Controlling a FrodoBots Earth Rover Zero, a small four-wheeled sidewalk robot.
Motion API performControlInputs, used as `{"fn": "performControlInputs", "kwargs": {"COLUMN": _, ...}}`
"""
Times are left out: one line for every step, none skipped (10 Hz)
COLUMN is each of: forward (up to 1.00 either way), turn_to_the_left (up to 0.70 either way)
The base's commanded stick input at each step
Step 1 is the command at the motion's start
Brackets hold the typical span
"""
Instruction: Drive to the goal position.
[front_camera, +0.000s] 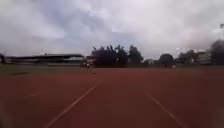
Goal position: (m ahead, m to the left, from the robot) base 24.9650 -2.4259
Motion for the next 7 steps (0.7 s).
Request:
{"fn": "performControlInputs", "kwargs": {"forward": 0.7, "turn_to_the_left": 0.0}}
{"fn": "performControlInputs", "kwargs": {"forward": 0.7, "turn_to_the_left": 0.0}}
{"fn": "performControlInputs", "kwargs": {"forward": 0.7, "turn_to_the_left": 0.0}}
{"fn": "performControlInputs", "kwargs": {"forward": 0.7, "turn_to_the_left": -0.1}}
{"fn": "performControlInputs", "kwargs": {"forward": 0.7, "turn_to_the_left": -0.29}}
{"fn": "performControlInputs", "kwargs": {"forward": 0.7, "turn_to_the_left": -0.2}}
{"fn": "performControlInputs", "kwargs": {"forward": 0.7, "turn_to_the_left": 0.0}}
